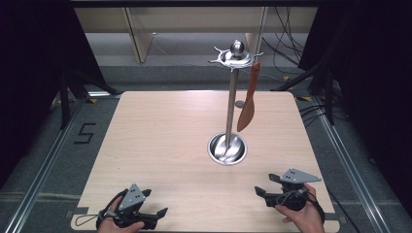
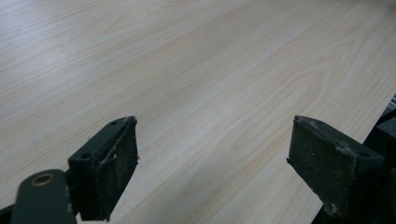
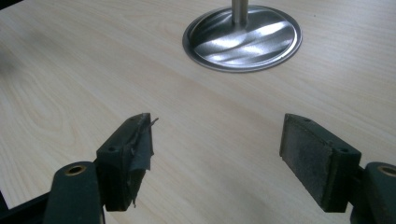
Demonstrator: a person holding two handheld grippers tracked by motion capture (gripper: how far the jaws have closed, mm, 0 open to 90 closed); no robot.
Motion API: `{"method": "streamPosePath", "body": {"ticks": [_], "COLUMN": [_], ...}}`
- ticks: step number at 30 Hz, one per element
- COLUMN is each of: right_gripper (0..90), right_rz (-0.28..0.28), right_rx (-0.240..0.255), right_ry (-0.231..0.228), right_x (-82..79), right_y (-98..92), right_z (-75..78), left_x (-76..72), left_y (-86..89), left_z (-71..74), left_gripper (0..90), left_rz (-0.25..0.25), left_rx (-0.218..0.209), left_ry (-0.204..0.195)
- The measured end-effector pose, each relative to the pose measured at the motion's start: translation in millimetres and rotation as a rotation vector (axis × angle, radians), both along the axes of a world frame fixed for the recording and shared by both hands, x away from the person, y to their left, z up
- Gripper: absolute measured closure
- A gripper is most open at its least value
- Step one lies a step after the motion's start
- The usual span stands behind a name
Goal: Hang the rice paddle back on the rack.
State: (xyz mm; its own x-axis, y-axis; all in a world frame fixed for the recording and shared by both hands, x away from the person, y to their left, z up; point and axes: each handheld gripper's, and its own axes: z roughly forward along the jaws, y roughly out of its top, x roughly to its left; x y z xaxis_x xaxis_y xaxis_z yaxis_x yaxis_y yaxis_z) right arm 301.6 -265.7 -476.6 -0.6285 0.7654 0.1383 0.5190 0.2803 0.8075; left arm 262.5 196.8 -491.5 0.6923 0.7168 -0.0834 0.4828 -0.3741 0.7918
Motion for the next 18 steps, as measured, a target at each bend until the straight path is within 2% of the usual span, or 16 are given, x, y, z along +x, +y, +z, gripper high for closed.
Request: {"method": "streamPosePath", "body": {"ticks": [1,4,6,7,8,9,11,12,13,14,15,16,18], "right_gripper": [26.6,26.6,26.6,26.6,26.6,26.6,26.8,26.9,26.8,26.8,26.8,26.8,26.8], "right_rz": [0.010,-0.015,0.006,-0.009,0.003,-0.015,0.004,0.001,-0.007,-0.028,-0.024,-0.020,-0.003], "right_rx": [-0.011,0.004,-0.013,-0.010,-0.015,-0.004,-0.020,-0.027,-0.018,-0.002,0.003,-0.013,-0.018], "right_ry": [-0.017,0.004,-0.021,0.006,-0.019,0.002,-0.024,-0.026,-0.029,-0.005,-0.009,-0.023,-0.028], "right_x": [0.3,-5.7,-5.4,-8.5,-7.1,-10.0,-8.7,-9.2,-10.0,-12.1,-12.0,-11.4,-10.9], "right_y": [-1.6,0.3,-1.2,-0.6,-2.1,-0.7,-3.5,-4.4,-4.9,-4.1,-4.7,-6.4,-7.4], "right_z": [-0.8,-1.9,-3.1,-2.8,-4.2,-4.3,-5.3,-5.0,-5.5,-5.2,-5.6,-5.6,-6.6], "left_x": [-0.1,0.1,-0.1,-0.3,-0.1,-0.1,-0.4,0.1,0.0,-0.3,0.3,0.0,0.0], "left_y": [-0.3,-0.5,-0.1,-0.1,-0.1,-0.1,-0.1,1.4,1.5,0.9,2.0,0.7,0.7], "left_z": [-0.3,-0.7,-0.2,-0.1,-0.2,-0.3,-0.3,0.2,0.3,0.2,0.6,-0.2,-0.2], "left_gripper": [15.1,15.1,15.2,15.1,15.2,15.2,15.1,15.1,15.2,15.1,15.2,15.2,15.1], "left_rz": [0.002,0.000,0.000,0.003,0.002,0.001,0.003,-0.007,-0.007,-0.007,-0.013,-0.001,-0.001], "left_rx": [-0.009,-0.009,-0.003,-0.002,-0.003,-0.002,0.002,0.029,0.032,0.020,0.038,0.019,0.020], "left_ry": [0.001,0.001,0.000,0.000,-0.002,-0.003,0.000,0.000,0.001,0.002,-0.003,-0.001,-0.001]}}
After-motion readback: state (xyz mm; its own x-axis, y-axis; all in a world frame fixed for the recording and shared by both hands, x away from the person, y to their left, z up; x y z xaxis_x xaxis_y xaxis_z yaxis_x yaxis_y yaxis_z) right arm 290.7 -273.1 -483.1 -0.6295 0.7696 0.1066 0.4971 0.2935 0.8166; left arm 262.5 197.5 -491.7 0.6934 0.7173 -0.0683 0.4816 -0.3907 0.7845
